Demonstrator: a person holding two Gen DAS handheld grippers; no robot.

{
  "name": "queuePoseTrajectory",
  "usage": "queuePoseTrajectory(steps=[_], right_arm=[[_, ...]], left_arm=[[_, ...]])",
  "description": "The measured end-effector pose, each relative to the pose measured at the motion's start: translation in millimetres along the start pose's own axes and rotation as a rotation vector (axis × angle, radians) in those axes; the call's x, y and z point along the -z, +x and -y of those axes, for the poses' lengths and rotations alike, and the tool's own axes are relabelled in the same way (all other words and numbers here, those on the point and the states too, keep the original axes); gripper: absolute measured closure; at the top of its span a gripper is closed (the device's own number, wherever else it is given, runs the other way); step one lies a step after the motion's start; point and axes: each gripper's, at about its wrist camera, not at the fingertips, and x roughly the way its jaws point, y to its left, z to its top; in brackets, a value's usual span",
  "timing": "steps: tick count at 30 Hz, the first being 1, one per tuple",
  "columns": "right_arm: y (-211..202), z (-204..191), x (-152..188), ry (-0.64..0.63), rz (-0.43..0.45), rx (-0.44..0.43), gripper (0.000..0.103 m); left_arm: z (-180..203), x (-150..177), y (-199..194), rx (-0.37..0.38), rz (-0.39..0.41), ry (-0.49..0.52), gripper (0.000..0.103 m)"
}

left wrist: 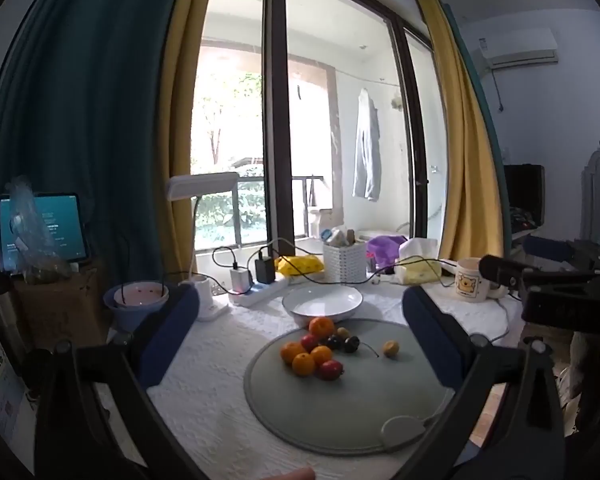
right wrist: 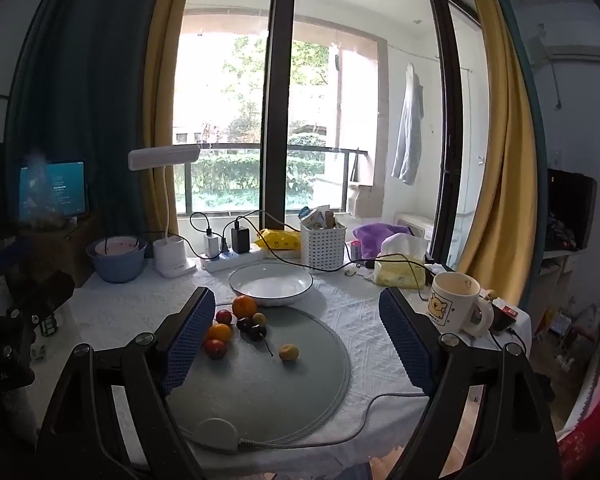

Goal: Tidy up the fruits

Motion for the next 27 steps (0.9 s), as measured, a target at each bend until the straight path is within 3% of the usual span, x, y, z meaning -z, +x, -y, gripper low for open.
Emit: queuePoseTrajectory(steps=[27], right_arm=[[4.8, 0.7, 3.8, -0.011, -0.025, -0.004, 0.016]], left_arm=[[-1.6, -0.8, 0.8, -0.007, -0.016, -0.006, 0.001]])
